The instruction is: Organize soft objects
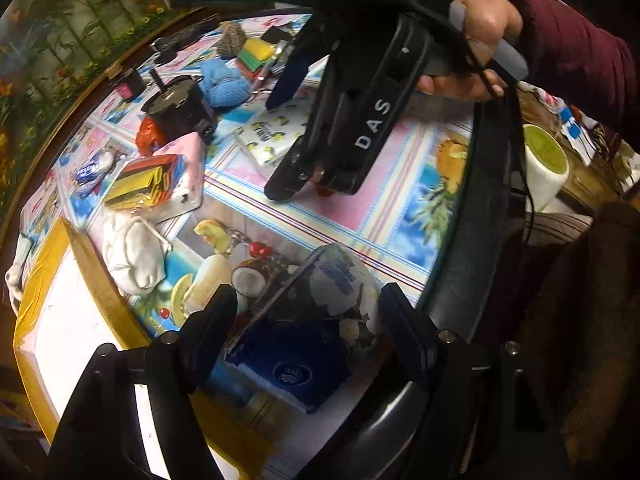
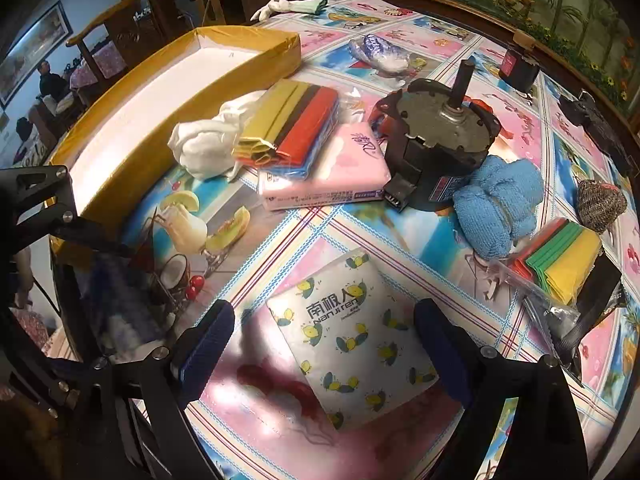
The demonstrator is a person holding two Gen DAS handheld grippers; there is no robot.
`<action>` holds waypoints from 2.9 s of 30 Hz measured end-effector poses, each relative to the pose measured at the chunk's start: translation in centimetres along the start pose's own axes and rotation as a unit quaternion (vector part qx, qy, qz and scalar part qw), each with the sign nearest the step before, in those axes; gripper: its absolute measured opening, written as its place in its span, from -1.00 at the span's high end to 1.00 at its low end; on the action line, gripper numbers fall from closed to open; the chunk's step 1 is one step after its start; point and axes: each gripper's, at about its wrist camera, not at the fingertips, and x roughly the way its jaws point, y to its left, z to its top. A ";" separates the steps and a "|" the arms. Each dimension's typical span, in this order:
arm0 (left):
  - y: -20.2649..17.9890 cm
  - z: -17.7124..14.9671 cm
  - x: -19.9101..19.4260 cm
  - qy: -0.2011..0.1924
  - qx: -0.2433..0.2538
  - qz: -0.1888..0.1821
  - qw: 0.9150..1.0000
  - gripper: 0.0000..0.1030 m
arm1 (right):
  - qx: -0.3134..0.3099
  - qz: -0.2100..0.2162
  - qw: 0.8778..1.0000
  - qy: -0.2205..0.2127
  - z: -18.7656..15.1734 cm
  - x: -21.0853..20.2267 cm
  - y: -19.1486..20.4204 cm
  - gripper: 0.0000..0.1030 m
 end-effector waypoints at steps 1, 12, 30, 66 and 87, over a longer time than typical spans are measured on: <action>0.0 -0.2 -0.1 0.001 0.001 -0.002 1.000 -0.43 | -0.002 -0.002 1.000 0.000 -0.1 0.0 0.2 -0.79; 0.2 -1.1 1.6 0.024 -0.072 -0.015 0.997 -0.06 | 0.001 -0.020 1.000 0.005 -0.5 0.4 0.9 -0.15; 15.3 -7.5 -8.8 -0.144 -0.434 0.027 0.889 -0.04 | 0.079 0.077 0.989 -0.102 3.1 -6.7 2.5 -0.05; 24.2 -11.5 -6.4 -0.186 -0.583 0.078 0.787 -0.20 | 0.128 0.043 0.980 -0.148 11.3 -3.7 4.9 -0.57; 7.7 -6.3 -8.9 -0.227 -0.515 0.122 0.817 -0.34 | 0.173 0.021 0.972 -0.157 1.1 -6.8 -1.3 -0.52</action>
